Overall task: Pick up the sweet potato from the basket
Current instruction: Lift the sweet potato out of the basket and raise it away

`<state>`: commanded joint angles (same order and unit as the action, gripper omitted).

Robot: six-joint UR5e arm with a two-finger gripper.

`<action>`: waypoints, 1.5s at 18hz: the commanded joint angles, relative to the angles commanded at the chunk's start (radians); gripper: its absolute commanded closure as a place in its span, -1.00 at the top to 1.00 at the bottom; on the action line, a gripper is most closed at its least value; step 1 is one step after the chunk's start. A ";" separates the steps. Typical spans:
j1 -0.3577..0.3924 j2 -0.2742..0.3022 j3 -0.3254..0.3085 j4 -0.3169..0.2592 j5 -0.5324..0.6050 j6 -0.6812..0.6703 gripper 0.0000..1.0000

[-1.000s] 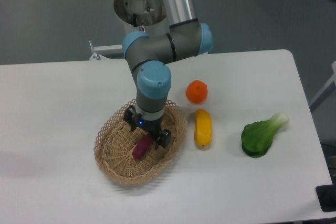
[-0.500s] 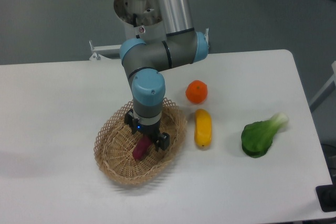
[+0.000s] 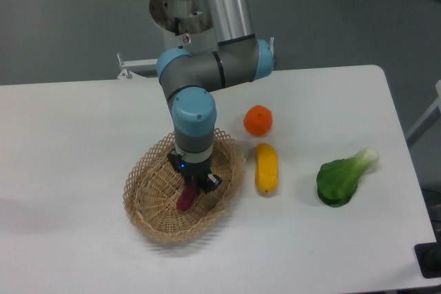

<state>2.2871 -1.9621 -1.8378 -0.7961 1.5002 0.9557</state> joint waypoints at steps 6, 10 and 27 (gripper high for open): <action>0.080 0.045 0.086 -0.032 -0.002 0.098 -0.71; 0.164 0.058 0.175 -0.083 -0.006 0.207 -0.71; 0.517 0.078 0.388 -0.364 -0.043 0.706 -0.71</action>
<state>2.8041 -1.8837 -1.4496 -1.1597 1.4573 1.6613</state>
